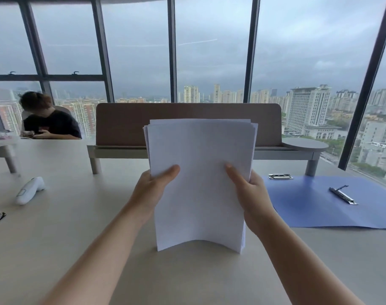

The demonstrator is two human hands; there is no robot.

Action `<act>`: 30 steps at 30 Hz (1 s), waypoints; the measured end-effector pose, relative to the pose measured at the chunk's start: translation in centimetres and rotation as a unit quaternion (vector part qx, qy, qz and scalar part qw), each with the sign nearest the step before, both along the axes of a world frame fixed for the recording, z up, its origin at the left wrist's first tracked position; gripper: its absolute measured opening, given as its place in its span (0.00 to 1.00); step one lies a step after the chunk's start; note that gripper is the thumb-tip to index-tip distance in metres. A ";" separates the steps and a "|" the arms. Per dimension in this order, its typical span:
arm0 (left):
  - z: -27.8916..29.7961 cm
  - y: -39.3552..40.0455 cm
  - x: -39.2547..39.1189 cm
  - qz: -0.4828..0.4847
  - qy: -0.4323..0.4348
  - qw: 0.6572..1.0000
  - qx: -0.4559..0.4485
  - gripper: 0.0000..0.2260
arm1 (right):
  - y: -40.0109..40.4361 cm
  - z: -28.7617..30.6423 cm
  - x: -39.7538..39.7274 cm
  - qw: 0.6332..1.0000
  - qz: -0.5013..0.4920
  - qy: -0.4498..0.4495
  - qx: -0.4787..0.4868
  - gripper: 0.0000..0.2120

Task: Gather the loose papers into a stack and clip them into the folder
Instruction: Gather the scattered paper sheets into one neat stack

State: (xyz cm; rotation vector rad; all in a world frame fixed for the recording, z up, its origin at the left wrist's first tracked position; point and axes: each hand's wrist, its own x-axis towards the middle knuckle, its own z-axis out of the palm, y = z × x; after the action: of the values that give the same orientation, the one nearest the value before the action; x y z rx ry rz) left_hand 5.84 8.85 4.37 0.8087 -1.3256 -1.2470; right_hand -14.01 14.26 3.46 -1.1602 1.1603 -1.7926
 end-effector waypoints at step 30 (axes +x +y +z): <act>-8.8 -2.1 0.8 0.036 0.042 0.997 0.050 0.18 | 0.2 -6.3 -0.2 0.997 0.047 -0.019 0.061 0.11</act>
State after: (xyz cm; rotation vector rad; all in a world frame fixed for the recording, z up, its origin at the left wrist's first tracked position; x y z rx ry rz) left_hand 6.61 6.74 -4.48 0.8575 -1.1647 -1.2831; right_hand -14.23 14.45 -2.88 -1.0871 1.1571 -1.6422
